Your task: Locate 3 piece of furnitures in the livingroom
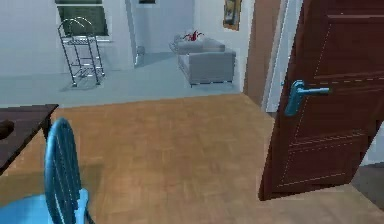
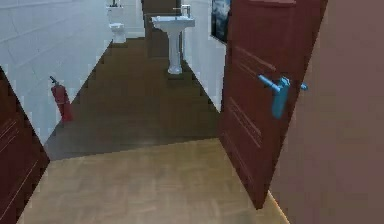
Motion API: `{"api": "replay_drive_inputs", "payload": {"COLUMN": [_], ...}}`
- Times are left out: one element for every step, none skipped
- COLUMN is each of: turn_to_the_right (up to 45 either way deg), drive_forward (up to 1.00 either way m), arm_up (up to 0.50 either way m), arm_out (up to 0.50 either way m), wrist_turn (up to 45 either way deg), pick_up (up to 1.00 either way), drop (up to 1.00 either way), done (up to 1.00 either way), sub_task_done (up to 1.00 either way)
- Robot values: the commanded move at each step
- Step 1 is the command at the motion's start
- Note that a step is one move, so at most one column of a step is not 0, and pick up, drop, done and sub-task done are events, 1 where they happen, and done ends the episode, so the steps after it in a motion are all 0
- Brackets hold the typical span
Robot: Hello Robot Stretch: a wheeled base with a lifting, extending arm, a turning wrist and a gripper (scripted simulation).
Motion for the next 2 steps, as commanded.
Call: {"api": "replay_drive_inputs", "payload": {"turn_to_the_right": [0.0, -6.0], "drive_forward": [0.6, 0.0], "arm_up": [0.0, 0.0], "arm_out": [0.0, 0.0], "wrist_turn": [0.0, 0.0], "pick_up": [0.0, 0.0], "drop": [0.0, 0.0], "done": [0.0, 0.0], "sub_task_done": [0.0, 0.0]}}
